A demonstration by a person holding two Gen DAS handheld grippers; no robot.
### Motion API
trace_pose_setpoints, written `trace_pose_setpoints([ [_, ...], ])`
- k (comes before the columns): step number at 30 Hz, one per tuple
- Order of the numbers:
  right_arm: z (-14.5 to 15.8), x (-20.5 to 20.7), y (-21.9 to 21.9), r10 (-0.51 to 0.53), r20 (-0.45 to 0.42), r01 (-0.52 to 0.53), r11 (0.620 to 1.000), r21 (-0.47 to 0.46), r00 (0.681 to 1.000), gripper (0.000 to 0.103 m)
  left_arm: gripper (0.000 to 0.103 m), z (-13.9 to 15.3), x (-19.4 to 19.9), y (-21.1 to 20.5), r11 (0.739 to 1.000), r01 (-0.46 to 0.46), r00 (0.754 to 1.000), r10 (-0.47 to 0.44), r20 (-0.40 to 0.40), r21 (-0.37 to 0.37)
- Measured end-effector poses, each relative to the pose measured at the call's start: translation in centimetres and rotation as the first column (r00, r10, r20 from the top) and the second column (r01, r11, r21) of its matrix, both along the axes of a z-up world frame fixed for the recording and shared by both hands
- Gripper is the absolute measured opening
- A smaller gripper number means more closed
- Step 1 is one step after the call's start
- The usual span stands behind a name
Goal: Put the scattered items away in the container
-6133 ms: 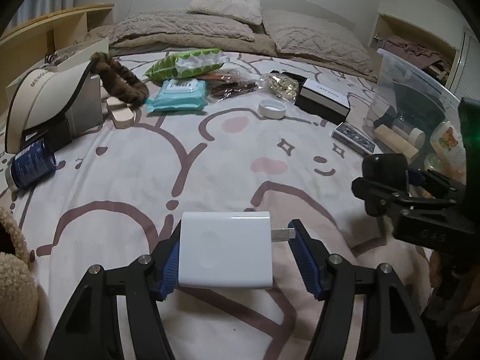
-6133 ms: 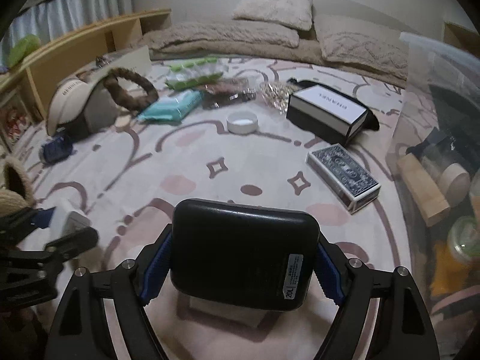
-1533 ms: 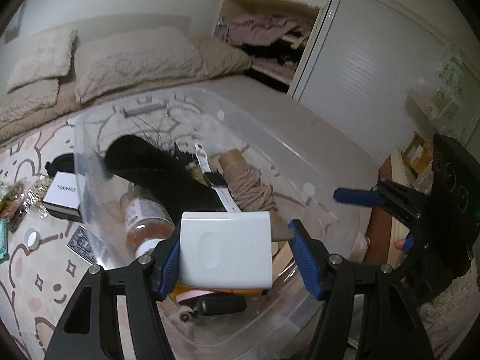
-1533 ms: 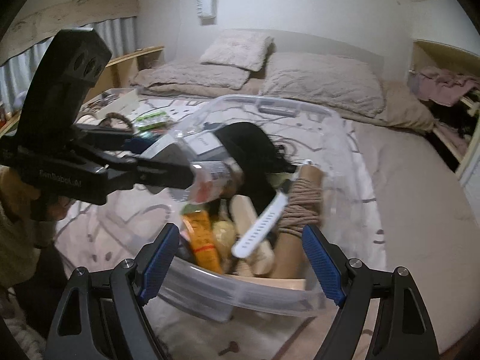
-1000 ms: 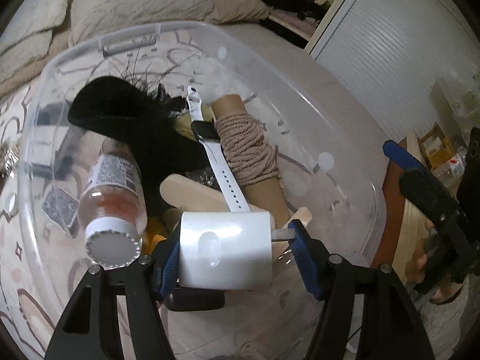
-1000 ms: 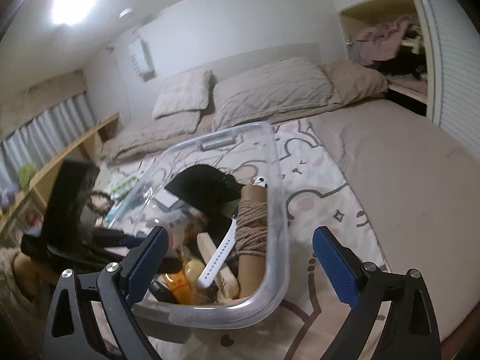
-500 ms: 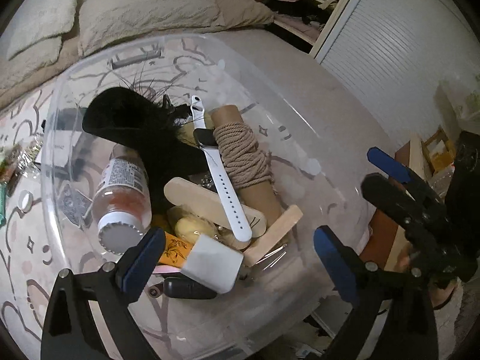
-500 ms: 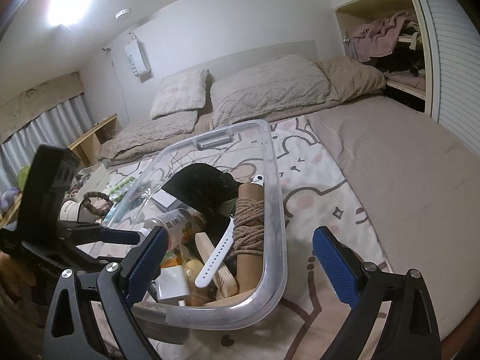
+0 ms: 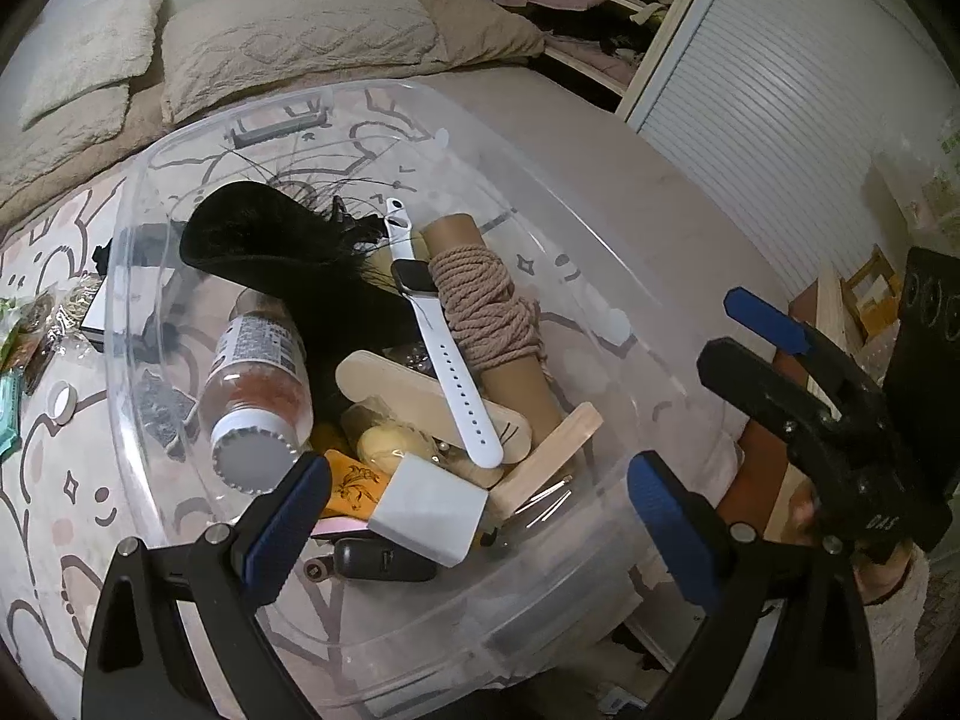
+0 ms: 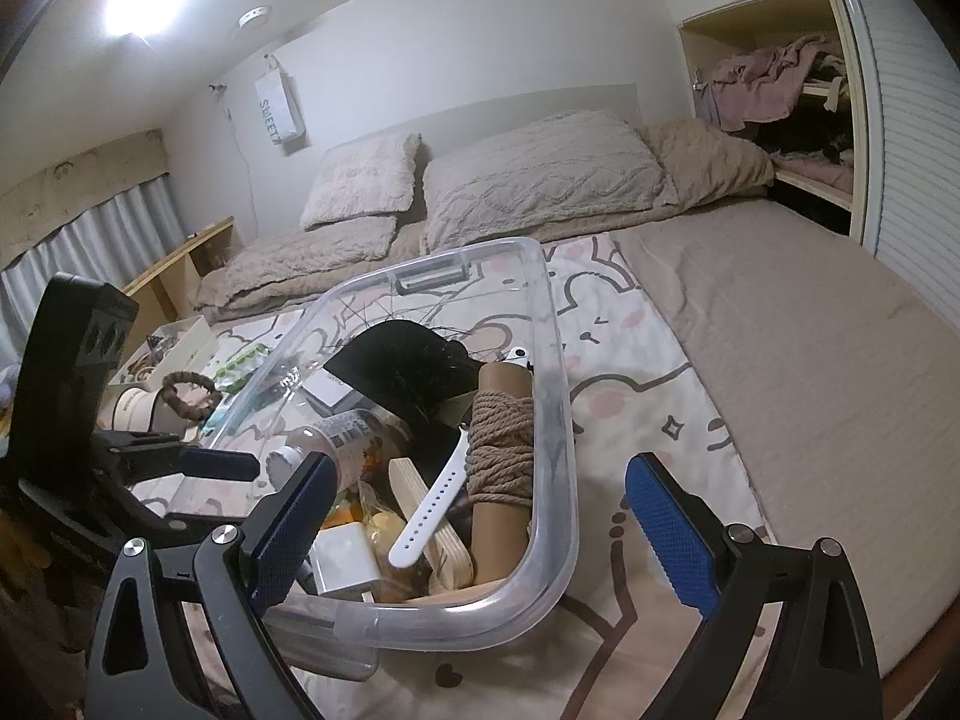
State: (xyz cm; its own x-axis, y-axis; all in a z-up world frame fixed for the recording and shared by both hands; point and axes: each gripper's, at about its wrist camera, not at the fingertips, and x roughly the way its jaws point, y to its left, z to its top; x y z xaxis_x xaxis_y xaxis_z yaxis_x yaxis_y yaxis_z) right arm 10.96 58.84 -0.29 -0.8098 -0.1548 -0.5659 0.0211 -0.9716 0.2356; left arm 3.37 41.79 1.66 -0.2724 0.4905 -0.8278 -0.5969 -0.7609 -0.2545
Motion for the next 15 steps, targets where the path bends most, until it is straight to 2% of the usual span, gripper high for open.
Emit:
trace_pose_setpoints([
  [13, 0.6, 0.2, -2.2, 0.029, 0.013, -0.030, 0.995, 0.091, 0.999, 0.097, 0.100, 0.9, 0.5, -2.8, 0.998, -0.047, 0.986, 0.041, -0.161, -0.033],
  [15, 0.6, 0.3, -2.6, 0.032, 0.022, -0.034, 0.994, 0.107, 0.999, 0.097, 0.103, 1.0, 0.5, -3.2, 0.998, -0.056, 0.983, 0.050, -0.178, -0.029],
])
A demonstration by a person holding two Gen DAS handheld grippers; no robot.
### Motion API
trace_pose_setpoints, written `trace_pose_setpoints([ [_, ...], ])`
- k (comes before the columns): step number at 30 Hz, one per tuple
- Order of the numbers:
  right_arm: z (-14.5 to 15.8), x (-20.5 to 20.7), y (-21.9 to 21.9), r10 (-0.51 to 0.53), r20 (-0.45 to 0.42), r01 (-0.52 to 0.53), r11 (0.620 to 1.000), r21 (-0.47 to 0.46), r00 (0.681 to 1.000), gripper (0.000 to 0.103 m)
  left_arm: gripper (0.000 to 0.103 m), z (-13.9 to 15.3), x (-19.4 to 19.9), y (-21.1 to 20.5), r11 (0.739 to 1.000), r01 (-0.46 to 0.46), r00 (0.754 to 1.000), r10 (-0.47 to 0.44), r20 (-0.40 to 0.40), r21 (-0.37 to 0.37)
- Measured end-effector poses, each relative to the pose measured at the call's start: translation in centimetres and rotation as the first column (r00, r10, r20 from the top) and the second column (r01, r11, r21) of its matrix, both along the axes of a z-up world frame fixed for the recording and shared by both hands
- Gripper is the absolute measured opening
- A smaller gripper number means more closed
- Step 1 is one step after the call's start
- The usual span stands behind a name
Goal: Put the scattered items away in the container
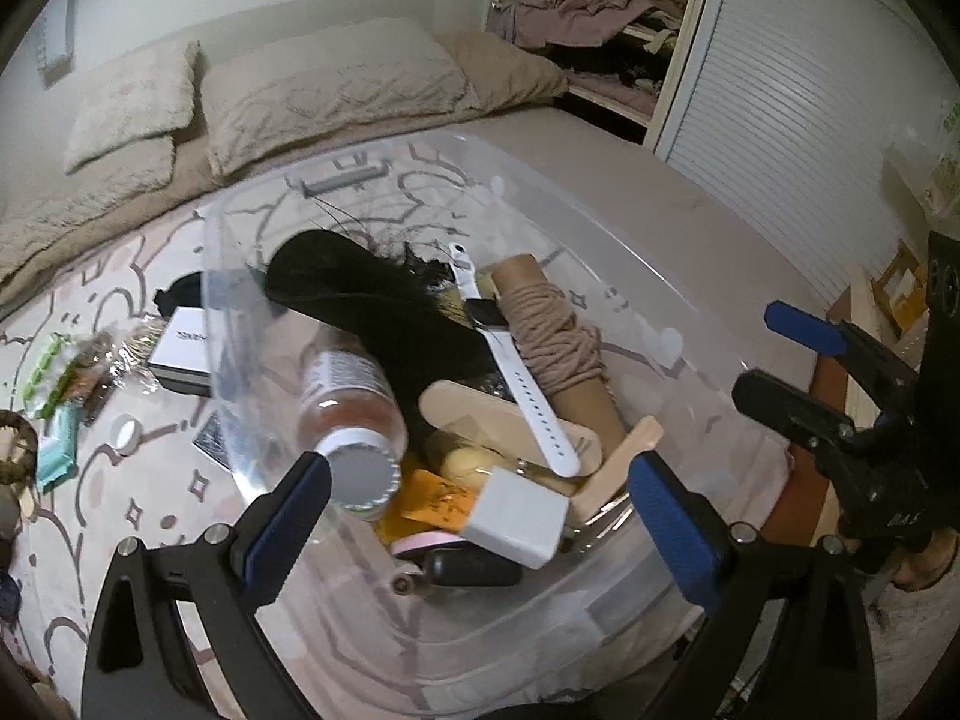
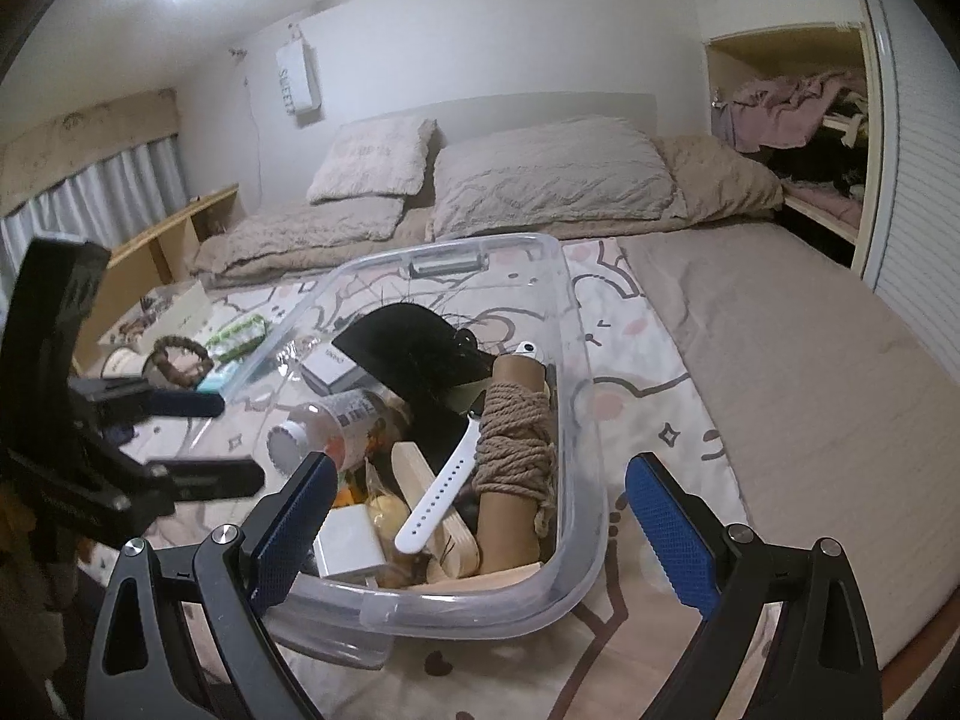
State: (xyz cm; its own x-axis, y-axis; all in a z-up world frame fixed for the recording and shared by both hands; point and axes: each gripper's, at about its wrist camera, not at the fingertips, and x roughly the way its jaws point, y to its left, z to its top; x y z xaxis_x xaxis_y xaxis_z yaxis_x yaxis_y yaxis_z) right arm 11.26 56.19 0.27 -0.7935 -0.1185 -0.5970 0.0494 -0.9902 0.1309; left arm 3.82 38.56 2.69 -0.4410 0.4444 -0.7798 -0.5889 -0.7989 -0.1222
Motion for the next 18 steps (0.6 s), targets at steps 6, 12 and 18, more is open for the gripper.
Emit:
trace_pose_setpoints([
  [6, 0.8, 0.5, -1.3, -0.005, -0.007, 0.006, 1.000, 0.024, 1.000, 0.097, 0.103, 0.5, 0.2, -1.4, 1.000, -0.011, 1.000, 0.011, -0.029, 0.024],
  [12, 1.9, 1.0, -3.1, -0.030, -0.049, 0.033, 0.996, 0.080, 0.998, 0.099, 0.103, 0.8, 0.7, -2.9, 0.999, -0.037, 0.997, 0.039, -0.062, 0.035],
  [18, 2.3, 1.5, -5.5, -0.030, -0.071, 0.038, 0.993, 0.109, 0.997, 0.103, 0.103, 1.5, 1.1, -5.3, 0.994, -0.074, 0.993, 0.081, -0.086, 0.079],
])
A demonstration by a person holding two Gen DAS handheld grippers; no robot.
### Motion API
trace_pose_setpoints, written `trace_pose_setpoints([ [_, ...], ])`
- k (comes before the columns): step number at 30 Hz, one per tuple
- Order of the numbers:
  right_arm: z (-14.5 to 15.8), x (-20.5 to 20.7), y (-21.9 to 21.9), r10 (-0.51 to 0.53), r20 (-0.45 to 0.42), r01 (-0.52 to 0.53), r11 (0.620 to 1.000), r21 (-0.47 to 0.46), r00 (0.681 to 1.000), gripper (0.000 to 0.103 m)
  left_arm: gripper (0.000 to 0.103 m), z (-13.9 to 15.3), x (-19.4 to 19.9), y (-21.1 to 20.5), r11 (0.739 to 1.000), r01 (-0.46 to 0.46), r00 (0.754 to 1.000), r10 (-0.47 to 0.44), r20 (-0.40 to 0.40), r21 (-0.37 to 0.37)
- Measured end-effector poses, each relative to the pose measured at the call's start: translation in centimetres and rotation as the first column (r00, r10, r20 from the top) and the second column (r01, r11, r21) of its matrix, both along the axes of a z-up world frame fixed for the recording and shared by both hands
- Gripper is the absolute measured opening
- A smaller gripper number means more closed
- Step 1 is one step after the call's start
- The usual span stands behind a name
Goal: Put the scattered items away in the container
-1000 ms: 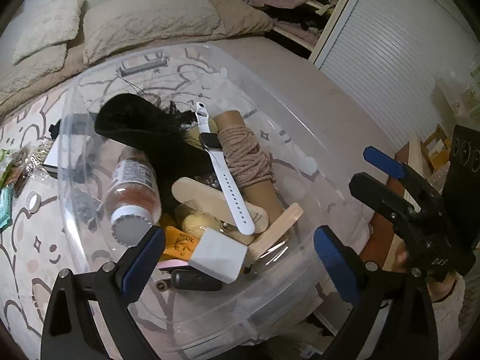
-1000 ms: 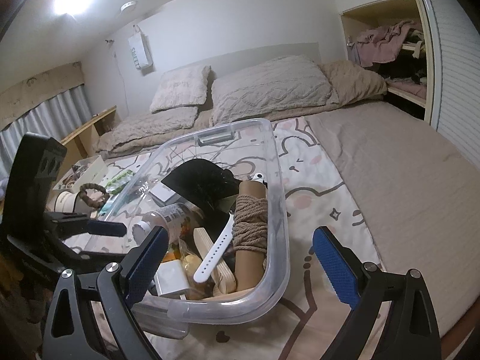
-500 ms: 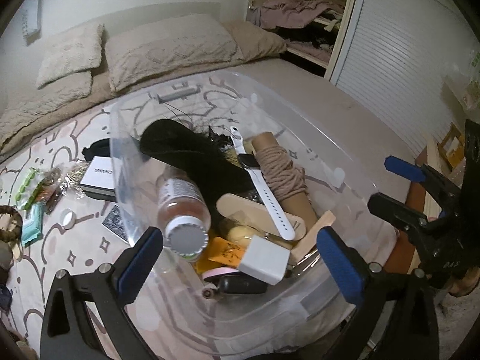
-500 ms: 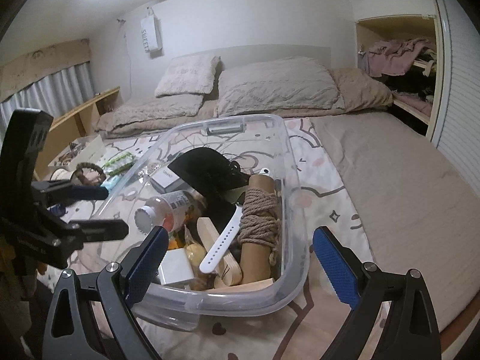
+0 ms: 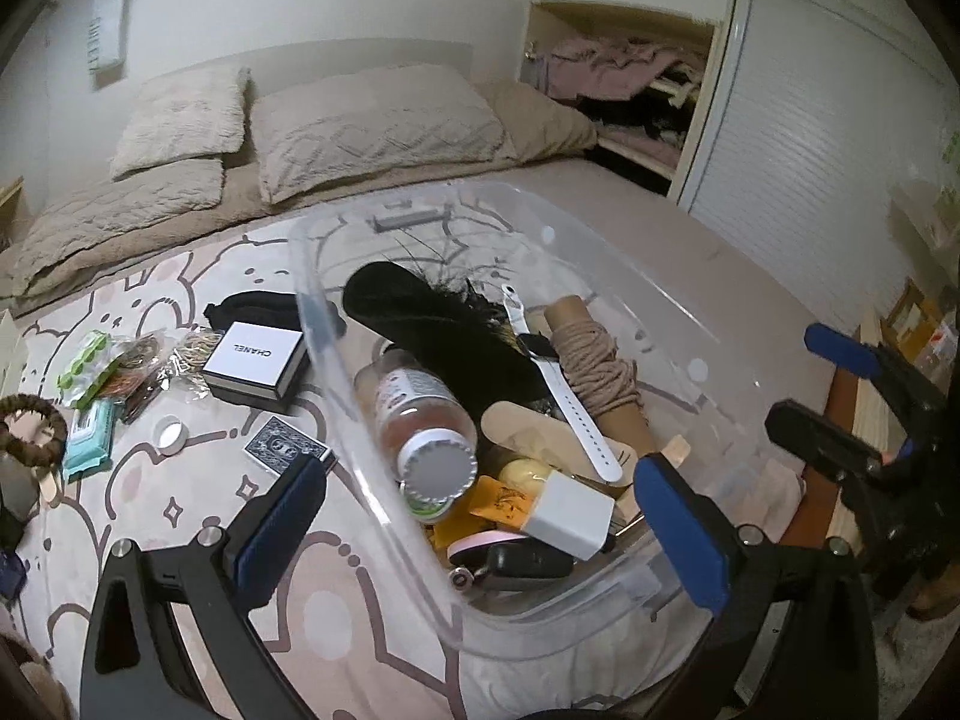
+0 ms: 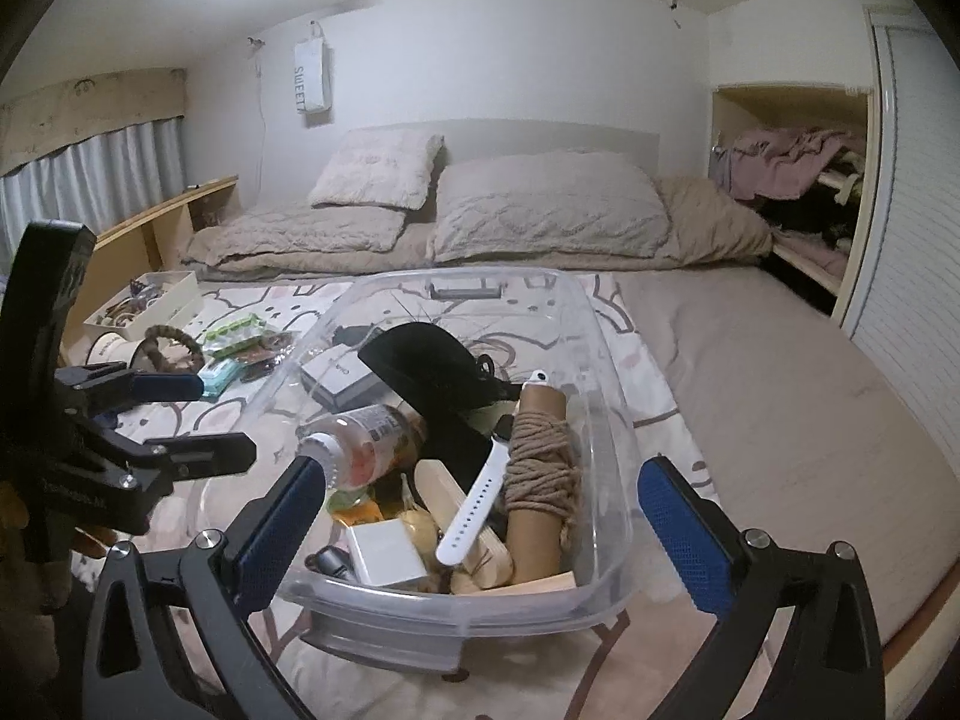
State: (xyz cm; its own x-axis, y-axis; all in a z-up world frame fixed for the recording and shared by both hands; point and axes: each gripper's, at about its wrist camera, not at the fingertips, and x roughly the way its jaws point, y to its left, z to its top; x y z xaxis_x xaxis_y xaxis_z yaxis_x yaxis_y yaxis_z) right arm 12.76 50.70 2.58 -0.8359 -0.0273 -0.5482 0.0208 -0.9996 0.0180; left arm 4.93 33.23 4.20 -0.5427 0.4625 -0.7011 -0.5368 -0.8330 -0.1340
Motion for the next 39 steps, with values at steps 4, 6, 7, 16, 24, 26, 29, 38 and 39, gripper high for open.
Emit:
trace_pose_setpoints([
  [4, 0.1, 0.7, -1.7, -0.002, -0.024, 0.003, 1.000, 0.028, 1.000, 0.103, 0.103, 0.6, 0.5, -1.6, 1.000, -0.015, 1.000, 0.016, -0.021, 0.027],
  [6, 0.2, 1.0, -2.6, -0.006, -0.036, 0.008, 0.999, 0.053, 0.999, 0.103, 0.103, 0.8, 0.8, -2.4, 0.999, -0.020, 0.999, 0.021, -0.031, 0.045],
  [7, 0.2, 1.2, -3.0, -0.010, -0.044, 0.013, 0.998, 0.064, 0.999, 0.103, 0.103, 0.9, 1.0, -2.8, 0.998, -0.024, 0.999, 0.026, -0.037, 0.053],
  [16, 0.3, 3.5, -4.8, -0.040, -0.092, 0.044, 0.998, 0.044, 0.995, 0.103, 0.103, 1.5, 3.3, -5.6, 0.997, -0.048, 0.990, 0.056, -0.129, 0.065],
  [24, 0.2, 5.9, -5.9, -0.062, -0.116, 0.069, 0.996, 0.057, 0.991, 0.103, 0.103, 1.6, 5.7, -7.6, 0.997, -0.044, 0.976, 0.058, -0.209, 0.069],
  [26, 0.2, 6.5, -6.2, -0.067, -0.125, 0.076, 0.995, 0.067, 0.990, 0.103, 0.103, 1.7, 6.5, -8.0, 0.997, -0.043, 0.971, 0.058, -0.234, 0.067],
  [29, 0.3, 7.5, -6.8, -0.073, -0.134, 0.082, 0.994, 0.068, 0.988, 0.103, 0.103, 1.9, 7.7, -8.7, 0.997, -0.041, 0.962, 0.058, -0.265, 0.069],
  [38, 0.5, 10.4, -9.8, -0.062, -0.180, 0.081, 0.991, 0.104, 0.982, 0.103, 0.103, 2.0, 10.5, -10.6, 0.997, -0.029, 0.941, 0.050, -0.334, 0.066],
  [39, 0.5, 10.6, -10.0, -0.062, -0.187, 0.083, 0.991, 0.105, 0.980, 0.103, 0.103, 2.0, 10.7, -10.8, 0.997, -0.031, 0.939, 0.051, -0.340, 0.065],
])
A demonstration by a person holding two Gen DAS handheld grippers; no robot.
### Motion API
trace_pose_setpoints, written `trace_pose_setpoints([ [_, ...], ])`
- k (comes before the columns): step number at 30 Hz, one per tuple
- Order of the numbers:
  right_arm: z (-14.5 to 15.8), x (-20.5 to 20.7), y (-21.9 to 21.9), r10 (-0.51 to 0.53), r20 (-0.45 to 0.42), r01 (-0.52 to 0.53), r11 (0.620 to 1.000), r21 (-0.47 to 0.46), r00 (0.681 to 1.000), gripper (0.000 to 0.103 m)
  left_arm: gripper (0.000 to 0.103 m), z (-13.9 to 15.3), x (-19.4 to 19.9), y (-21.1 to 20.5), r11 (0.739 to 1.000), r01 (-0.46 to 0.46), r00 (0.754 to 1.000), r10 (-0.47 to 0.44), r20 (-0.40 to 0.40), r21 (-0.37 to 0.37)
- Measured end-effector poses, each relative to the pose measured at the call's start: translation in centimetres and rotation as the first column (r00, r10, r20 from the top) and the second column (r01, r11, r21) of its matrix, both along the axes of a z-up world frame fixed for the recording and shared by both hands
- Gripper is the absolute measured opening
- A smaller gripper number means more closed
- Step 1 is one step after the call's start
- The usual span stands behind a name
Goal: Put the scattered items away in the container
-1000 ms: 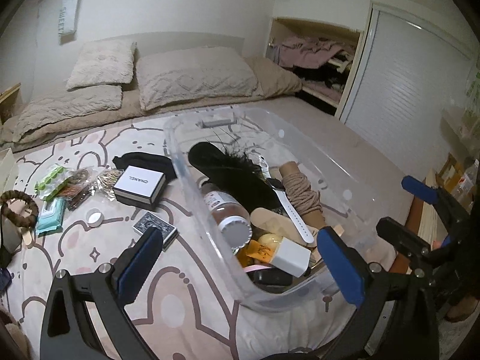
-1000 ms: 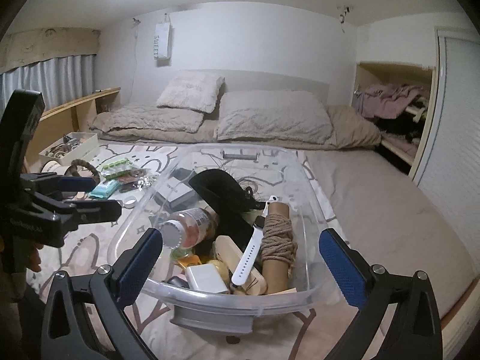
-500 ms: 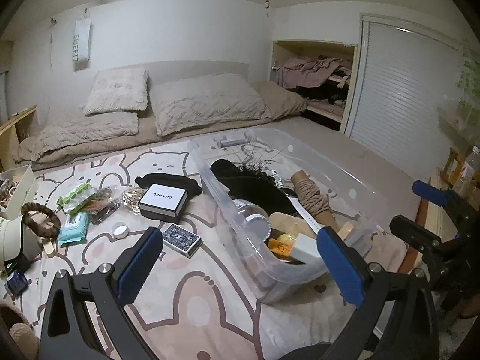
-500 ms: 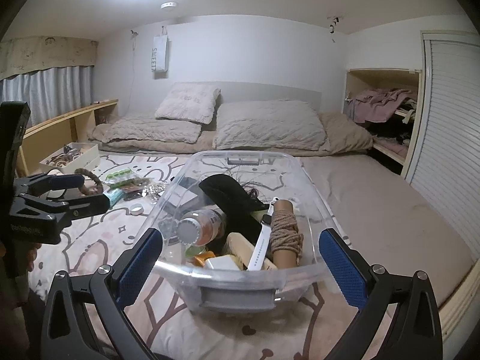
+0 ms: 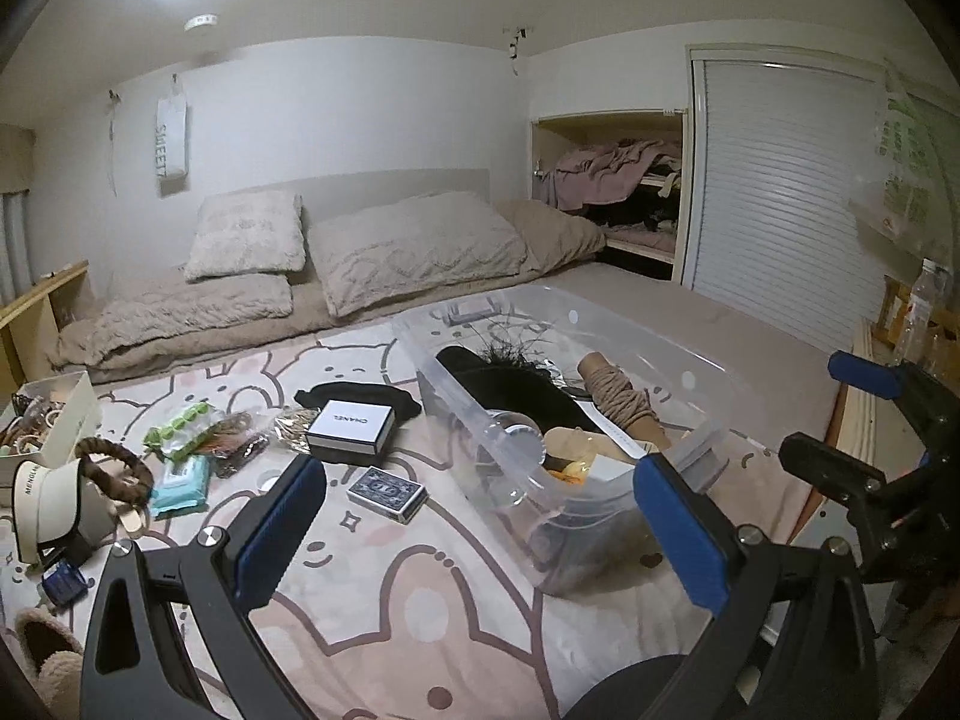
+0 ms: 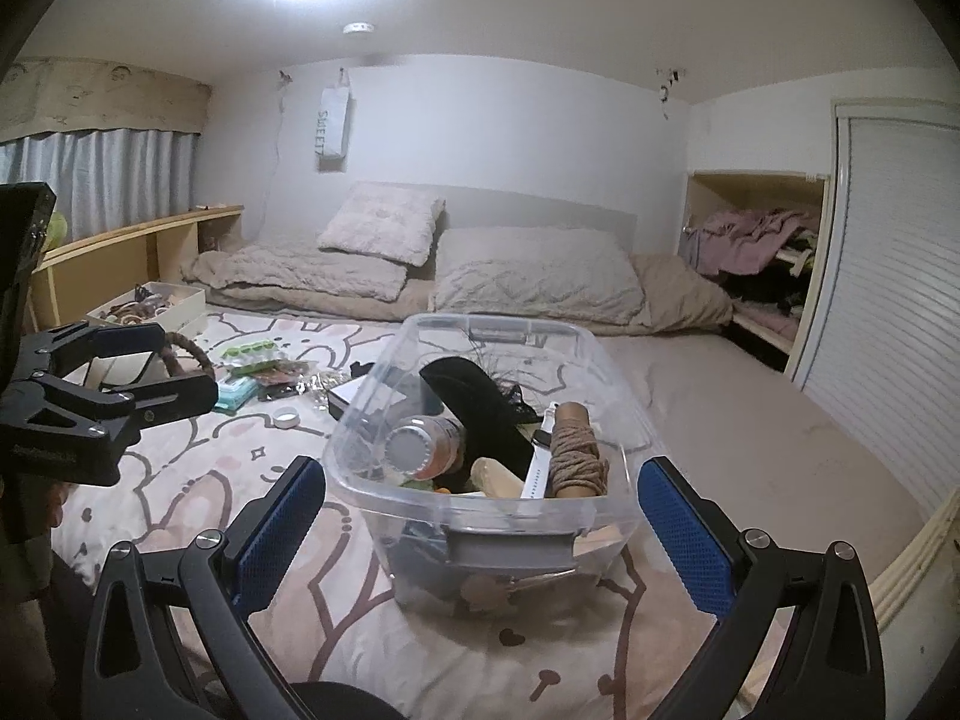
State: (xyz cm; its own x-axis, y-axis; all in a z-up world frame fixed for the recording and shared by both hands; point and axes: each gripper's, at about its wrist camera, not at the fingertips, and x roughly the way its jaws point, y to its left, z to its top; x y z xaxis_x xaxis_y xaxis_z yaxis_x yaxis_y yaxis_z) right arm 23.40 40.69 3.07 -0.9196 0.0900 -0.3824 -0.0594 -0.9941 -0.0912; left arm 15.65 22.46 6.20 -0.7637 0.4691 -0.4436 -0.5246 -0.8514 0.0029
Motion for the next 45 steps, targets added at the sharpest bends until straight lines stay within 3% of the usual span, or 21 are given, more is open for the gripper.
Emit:
trace_pose_setpoints([
  [11, -0.7, 2.1, -1.6, -0.027, -0.005, 0.027, 0.998, 0.061, 1.000, 0.103, 0.103, -0.9, 2.8, -1.2, 1.000, 0.011, 1.000, -0.012, -0.025, -0.017],
  [19, -1.2, 3.7, -0.8, -0.066, -0.008, 0.066, 0.998, 0.009, 0.998, 0.103, 0.103, -1.8, 3.7, -1.9, 1.000, 0.016, 1.000, -0.016, -0.014, -0.009],
  [45, -2.4, 4.4, -1.2, -0.090, 0.017, 0.089, 0.995, 0.033, 0.996, 0.103, 0.103, -3.0, 4.7, -3.3, 1.000, 0.003, 1.000, -0.003, 0.009, -0.004],
])
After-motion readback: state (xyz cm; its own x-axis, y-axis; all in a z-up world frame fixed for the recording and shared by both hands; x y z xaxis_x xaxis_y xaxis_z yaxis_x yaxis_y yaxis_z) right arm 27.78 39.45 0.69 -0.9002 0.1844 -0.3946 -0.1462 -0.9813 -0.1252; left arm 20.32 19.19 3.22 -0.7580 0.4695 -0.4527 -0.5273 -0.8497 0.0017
